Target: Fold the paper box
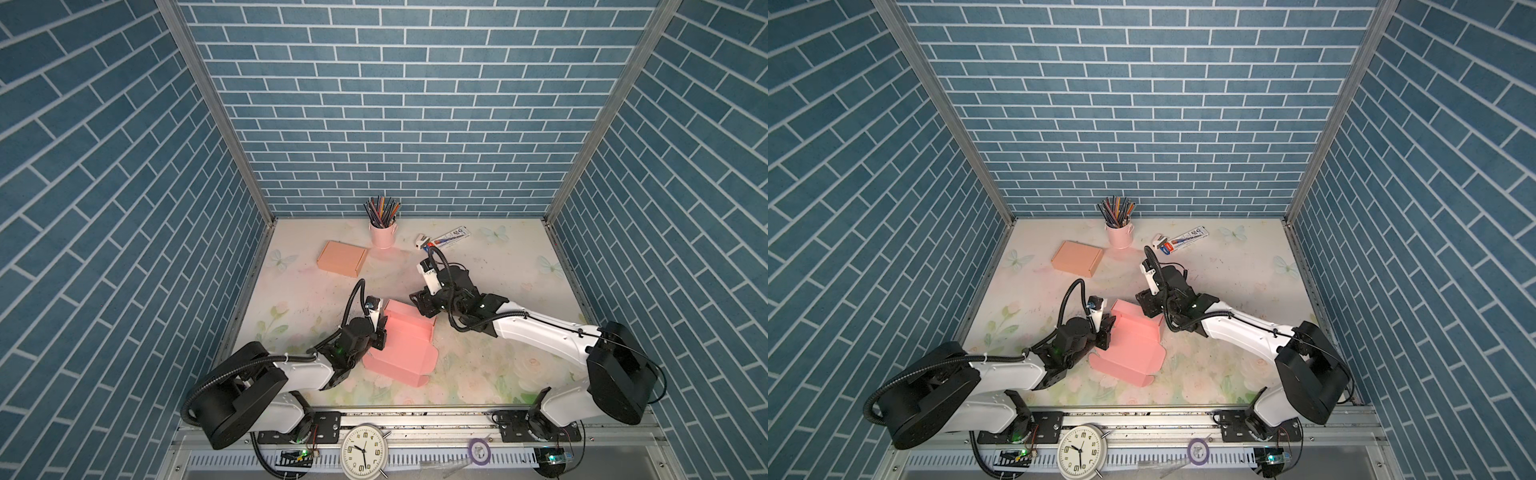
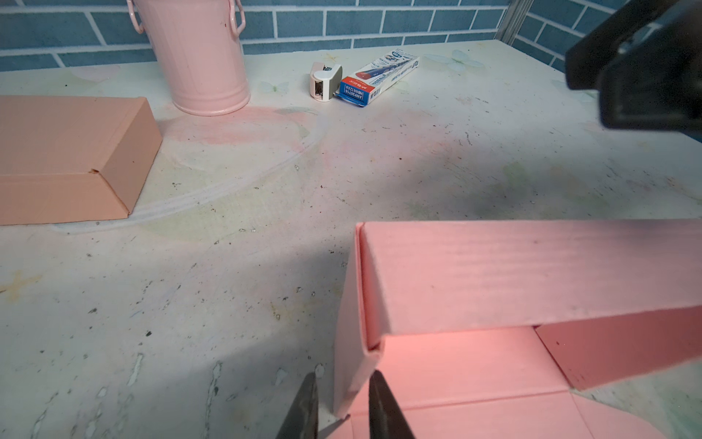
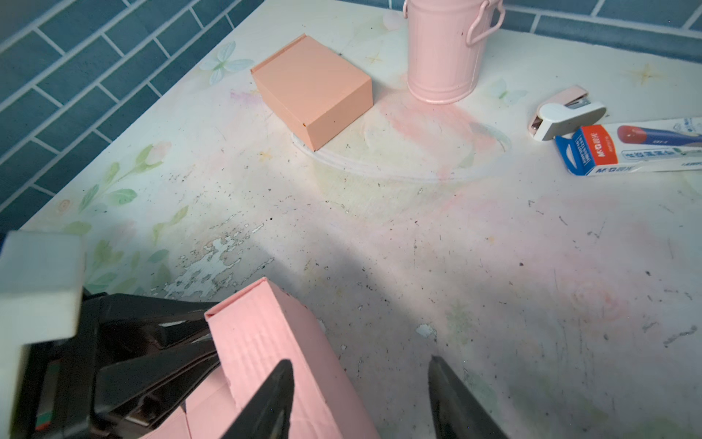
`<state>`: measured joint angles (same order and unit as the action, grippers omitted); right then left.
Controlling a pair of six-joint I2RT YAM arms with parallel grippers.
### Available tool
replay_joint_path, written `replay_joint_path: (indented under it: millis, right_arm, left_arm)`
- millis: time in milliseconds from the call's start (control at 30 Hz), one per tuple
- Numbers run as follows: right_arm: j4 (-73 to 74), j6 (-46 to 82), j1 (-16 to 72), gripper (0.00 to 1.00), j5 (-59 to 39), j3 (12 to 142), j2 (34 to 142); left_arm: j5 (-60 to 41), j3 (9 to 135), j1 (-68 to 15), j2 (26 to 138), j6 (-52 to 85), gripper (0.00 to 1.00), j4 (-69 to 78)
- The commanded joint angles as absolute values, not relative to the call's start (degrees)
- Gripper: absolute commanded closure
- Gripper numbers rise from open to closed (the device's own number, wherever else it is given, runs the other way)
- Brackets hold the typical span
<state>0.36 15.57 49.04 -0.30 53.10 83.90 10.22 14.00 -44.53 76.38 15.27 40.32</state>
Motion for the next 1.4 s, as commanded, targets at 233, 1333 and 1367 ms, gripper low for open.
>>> replay_joint_path:
  millis: [233, 1333, 1367]
  right_arm:
    - [-7.9, 11.0, 49.5, 0.32, -5.9, 57.9, 84.0]
    - [-23.8, -0.1, 54.6, 0.29, -4.4, 69.7, 93.8]
    - [-24.1, -0.2, 54.9, 0.29, -4.1, 69.8, 94.2]
  left_arm:
    - [5.0, 14.8, -44.9, 70.4, 18.8, 0.65, 30.1]
    - [-6.7, 14.7, -44.6, 59.1, 37.8, 0.51, 11.7]
    - [-6.5, 14.7, -44.6, 58.4, 38.0, 0.51, 11.2]
